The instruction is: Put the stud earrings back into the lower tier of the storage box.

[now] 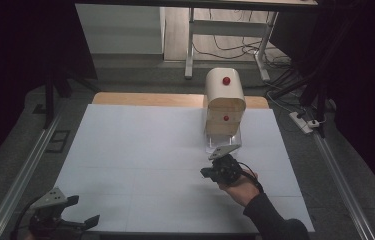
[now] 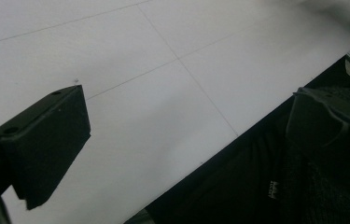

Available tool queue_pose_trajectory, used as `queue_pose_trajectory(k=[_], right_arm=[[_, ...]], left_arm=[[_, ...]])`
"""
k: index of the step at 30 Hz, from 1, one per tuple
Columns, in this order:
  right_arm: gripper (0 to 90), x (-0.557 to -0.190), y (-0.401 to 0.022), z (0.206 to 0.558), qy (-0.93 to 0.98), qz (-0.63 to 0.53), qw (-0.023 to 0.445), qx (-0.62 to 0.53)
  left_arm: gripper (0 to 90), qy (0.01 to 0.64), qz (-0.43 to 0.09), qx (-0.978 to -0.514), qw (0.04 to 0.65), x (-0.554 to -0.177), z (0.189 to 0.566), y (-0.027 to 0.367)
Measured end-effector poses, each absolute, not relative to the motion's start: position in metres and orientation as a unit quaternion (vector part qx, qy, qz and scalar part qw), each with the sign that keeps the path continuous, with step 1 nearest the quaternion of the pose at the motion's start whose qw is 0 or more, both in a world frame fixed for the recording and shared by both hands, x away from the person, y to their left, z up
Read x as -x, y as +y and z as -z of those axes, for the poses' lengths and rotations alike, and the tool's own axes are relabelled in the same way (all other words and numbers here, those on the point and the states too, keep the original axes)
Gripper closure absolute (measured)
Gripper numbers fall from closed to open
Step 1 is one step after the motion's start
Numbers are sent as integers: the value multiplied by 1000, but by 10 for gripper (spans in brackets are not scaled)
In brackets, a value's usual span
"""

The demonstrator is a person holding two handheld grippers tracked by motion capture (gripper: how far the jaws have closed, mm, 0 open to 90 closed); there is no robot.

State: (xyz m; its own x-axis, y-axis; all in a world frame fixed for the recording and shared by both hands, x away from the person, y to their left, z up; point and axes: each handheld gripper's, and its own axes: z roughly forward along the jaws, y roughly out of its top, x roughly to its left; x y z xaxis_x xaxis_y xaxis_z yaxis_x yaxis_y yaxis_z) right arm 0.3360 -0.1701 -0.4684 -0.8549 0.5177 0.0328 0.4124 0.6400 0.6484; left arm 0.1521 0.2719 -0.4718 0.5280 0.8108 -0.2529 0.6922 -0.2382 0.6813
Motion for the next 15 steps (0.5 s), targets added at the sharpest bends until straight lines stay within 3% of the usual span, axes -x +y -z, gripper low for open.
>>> queue_pose_trajectory(k=[15], right_arm=[[870, -353, -196, 454, 870, -375, 117, -299]], left_arm=[[0, 478, -75, -784, 388, -152, 472, 272]])
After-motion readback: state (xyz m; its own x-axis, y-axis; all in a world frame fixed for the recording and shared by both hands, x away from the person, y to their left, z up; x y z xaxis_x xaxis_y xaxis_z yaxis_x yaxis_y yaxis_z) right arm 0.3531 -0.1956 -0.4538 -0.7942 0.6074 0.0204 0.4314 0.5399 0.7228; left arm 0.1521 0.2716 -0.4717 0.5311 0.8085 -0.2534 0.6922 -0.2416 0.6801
